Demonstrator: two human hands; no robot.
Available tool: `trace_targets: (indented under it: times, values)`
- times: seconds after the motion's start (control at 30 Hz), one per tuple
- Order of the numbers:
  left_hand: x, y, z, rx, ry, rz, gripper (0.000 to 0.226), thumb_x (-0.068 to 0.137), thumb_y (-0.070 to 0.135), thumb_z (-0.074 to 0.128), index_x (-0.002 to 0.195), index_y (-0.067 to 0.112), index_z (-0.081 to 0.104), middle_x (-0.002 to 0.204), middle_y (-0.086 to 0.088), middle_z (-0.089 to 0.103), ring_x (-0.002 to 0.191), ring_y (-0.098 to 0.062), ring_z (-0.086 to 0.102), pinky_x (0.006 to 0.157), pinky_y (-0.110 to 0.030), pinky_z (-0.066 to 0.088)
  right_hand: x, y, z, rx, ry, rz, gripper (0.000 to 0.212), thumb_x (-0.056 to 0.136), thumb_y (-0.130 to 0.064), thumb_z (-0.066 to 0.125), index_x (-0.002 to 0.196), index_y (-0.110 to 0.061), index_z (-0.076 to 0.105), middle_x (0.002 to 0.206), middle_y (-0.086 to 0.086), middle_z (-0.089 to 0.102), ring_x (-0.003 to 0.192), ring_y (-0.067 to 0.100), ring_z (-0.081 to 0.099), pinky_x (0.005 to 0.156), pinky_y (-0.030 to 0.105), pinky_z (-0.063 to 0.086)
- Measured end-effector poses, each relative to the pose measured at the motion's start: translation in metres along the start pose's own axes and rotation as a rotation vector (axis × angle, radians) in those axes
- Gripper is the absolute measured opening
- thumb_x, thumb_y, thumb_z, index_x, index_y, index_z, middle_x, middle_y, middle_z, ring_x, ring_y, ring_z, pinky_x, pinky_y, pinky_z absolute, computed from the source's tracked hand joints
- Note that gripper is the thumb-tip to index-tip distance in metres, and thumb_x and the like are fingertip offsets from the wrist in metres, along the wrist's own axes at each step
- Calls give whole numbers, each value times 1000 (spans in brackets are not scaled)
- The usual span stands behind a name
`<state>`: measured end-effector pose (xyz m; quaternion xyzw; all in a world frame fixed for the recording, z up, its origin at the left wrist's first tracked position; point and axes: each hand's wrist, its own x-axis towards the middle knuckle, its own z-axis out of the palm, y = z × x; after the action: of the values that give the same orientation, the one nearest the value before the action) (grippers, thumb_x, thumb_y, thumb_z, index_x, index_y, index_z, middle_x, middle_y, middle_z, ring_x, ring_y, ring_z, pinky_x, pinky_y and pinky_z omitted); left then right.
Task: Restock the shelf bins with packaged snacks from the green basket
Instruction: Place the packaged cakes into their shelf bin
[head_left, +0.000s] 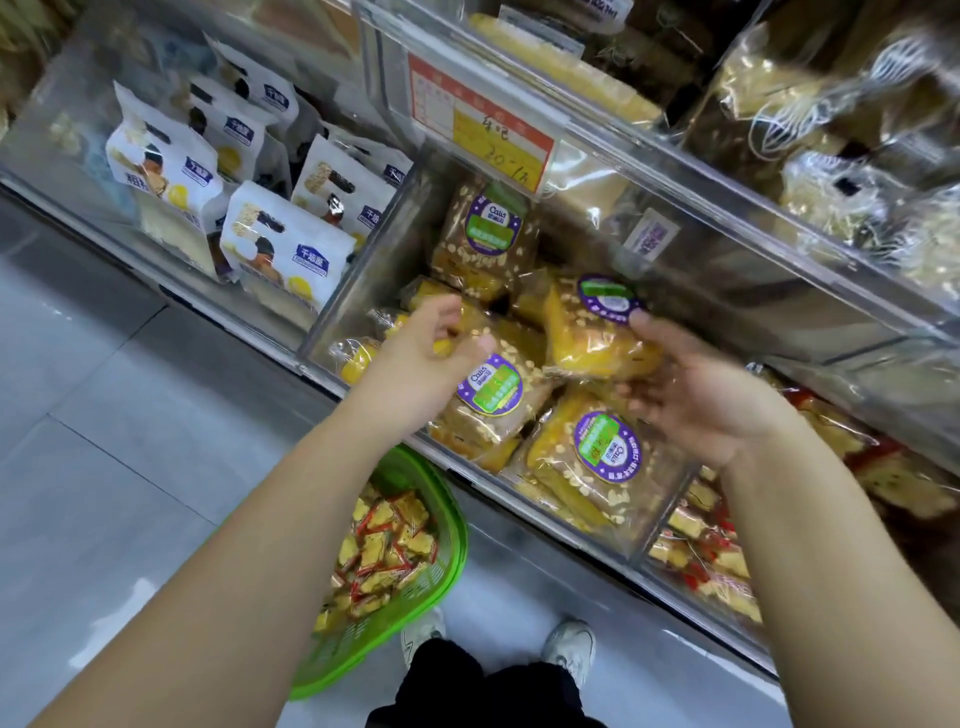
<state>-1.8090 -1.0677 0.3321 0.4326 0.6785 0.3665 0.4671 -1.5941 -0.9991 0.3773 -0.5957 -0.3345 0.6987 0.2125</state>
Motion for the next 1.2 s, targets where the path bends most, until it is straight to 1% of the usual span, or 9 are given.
trace_targets:
  times: [0.2, 0.27, 0.33, 0.43, 0.57, 0.77, 0.93, 1.1, 1.2]
  values:
    - [-8, -11, 8, 238, -2, 37, 80, 72, 33, 76, 139, 27, 32, 123, 5, 47, 101, -15, 50, 87, -31, 42, 31, -13, 5, 55, 3, 22, 10, 81, -17, 61, 91, -20, 60, 85, -3, 64, 77, 7, 59, 67, 20, 56]
    - [-7, -10, 6, 273, 67, 47, 76, 73, 29, 76, 137, 27, 34, 119, 5, 42, 100, -17, 49, 86, -30, 41, 41, -11, 15, 194, 88, -79, 9, 84, -15, 62, 93, -17, 61, 91, -1, 66, 84, 9, 61, 89, 26, 52]
    - [-5, -7, 6, 296, 112, 80, 71, 75, 27, 74, 136, 26, 37, 123, 4, 38, 111, -19, 47, 91, -30, 40, 46, -4, 23, 217, 151, -138, 33, 71, -19, 76, 101, -14, 63, 101, 5, 69, 94, 17, 64, 99, 41, 47]
    - [2, 1, 8, 301, 116, 157, 63, 82, 28, 67, 137, 21, 37, 139, 1, 36, 126, -16, 38, 98, -25, 31, 48, 13, 30, -124, 261, -215, 77, 57, -26, 87, 126, -22, 52, 115, 2, 66, 103, 23, 64, 95, 46, 49]
    - [18, 11, 18, 342, 69, 237, 55, 86, 28, 61, 135, 15, 39, 135, -3, 41, 126, -20, 38, 100, -30, 32, 48, 19, 19, -107, 217, -226, 84, 66, -9, 80, 138, -25, 40, 124, 5, 62, 105, 25, 63, 92, 45, 51]
    - [38, 19, 33, 383, -5, 170, 76, 86, 36, 61, 147, 32, 15, 135, -10, 50, 117, -30, 52, 98, -39, 42, 38, 19, 3, -13, 81, -308, 64, 74, 16, 62, 130, -12, 48, 114, 12, 65, 96, 21, 65, 80, 33, 57]
    - [41, 11, 47, 614, 136, 140, 43, 82, 39, 63, 116, 15, 52, 108, -6, 66, 103, -31, 58, 88, -43, 45, 44, 10, 15, 592, 283, -250, 22, 76, 14, 62, 84, -6, 60, 69, 3, 70, 70, 12, 65, 58, 21, 54]
    - [38, 1, 41, 483, 127, 133, 42, 85, 46, 57, 115, 17, 54, 103, -9, 66, 105, -30, 54, 88, -43, 44, 47, 20, 36, 68, 384, -354, 58, 69, 6, 74, 118, -11, 49, 116, 6, 63, 107, 24, 62, 93, 44, 50]
    - [35, 0, 37, 466, 168, 129, 48, 86, 44, 56, 126, 17, 52, 115, -15, 54, 117, -31, 40, 99, -38, 33, 54, 17, 37, -4, 423, -472, 54, 68, 8, 74, 116, -5, 50, 112, 6, 63, 98, 16, 64, 91, 39, 53]
